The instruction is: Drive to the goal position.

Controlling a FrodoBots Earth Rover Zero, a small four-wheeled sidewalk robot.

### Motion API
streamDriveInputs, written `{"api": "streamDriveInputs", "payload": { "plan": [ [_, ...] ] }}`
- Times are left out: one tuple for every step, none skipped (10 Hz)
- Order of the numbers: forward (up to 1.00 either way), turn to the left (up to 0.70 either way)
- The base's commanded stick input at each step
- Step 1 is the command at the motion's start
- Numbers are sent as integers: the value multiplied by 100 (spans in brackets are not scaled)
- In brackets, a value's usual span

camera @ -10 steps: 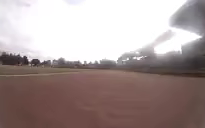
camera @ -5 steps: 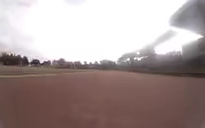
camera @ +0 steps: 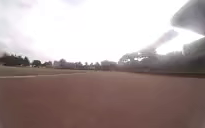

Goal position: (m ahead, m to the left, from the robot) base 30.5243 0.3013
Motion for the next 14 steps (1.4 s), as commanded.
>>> {"api": "streamDriveInputs", "payload": {
  "plan": [
    [70, 0],
    [70, 0],
    [70, 0],
    [70, 0],
    [70, 0],
    [70, 0],
    [70, 0],
    [70, 0],
    [70, 0],
    [70, 0],
    [70, 0],
    [70, 0],
    [70, 0],
    [70, 0]
  ]
}}
